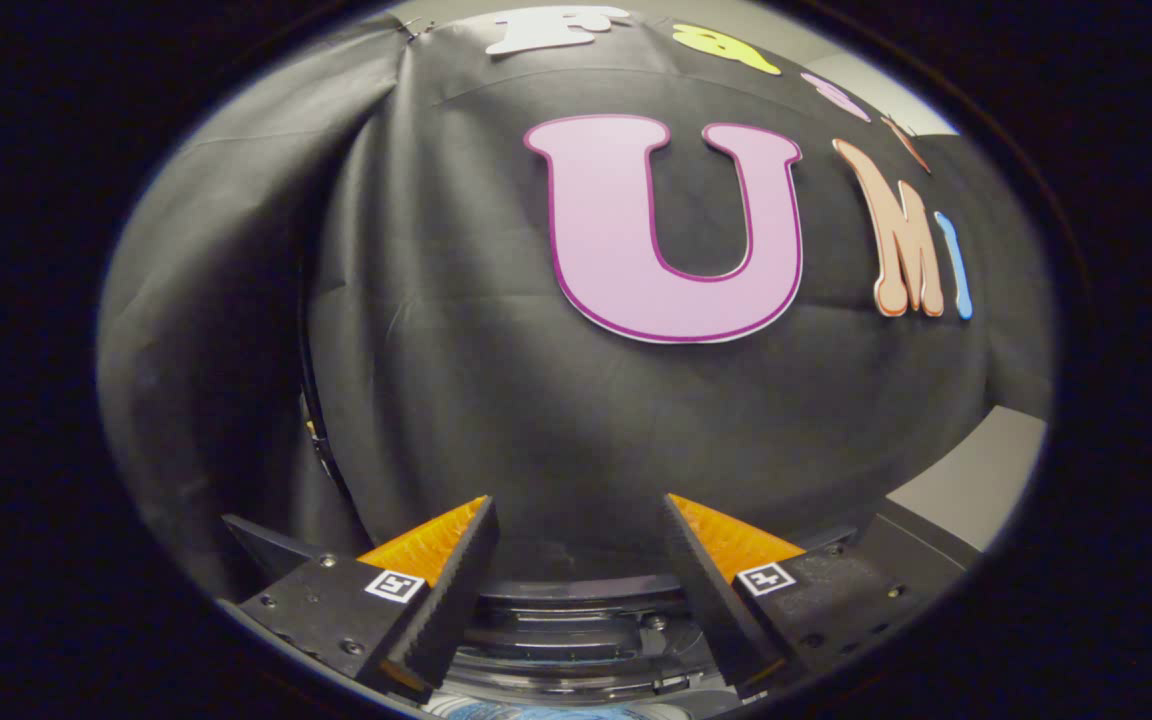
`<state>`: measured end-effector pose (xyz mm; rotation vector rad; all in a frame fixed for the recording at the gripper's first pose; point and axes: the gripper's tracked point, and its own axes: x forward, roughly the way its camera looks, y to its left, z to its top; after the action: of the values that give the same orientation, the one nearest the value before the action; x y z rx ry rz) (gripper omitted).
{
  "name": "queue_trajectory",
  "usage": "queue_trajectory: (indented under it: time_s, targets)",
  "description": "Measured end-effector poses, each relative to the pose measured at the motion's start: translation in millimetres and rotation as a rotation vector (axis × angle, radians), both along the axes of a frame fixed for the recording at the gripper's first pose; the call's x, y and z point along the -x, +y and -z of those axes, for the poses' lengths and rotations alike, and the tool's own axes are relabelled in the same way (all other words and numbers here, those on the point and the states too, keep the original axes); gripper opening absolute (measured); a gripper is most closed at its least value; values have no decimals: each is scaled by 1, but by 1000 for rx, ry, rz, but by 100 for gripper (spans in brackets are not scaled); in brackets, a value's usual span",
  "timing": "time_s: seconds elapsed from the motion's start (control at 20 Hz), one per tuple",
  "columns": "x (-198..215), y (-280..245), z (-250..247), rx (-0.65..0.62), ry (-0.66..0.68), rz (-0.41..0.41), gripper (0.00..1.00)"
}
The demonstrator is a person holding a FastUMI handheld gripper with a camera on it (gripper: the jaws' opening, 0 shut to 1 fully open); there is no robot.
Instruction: Put the clothes into the washing machine and then close the washing machine lid.
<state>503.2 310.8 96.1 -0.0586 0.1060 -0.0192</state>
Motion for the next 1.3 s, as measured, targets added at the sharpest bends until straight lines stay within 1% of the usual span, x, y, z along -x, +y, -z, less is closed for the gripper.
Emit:
queue_trajectory:
  time_s: [0.25, 1.3]
  targets:
    - [16, -4, -2, 3, -32, 22, 98]
    - [77, -8, -1, 9, -111, 26, 97]
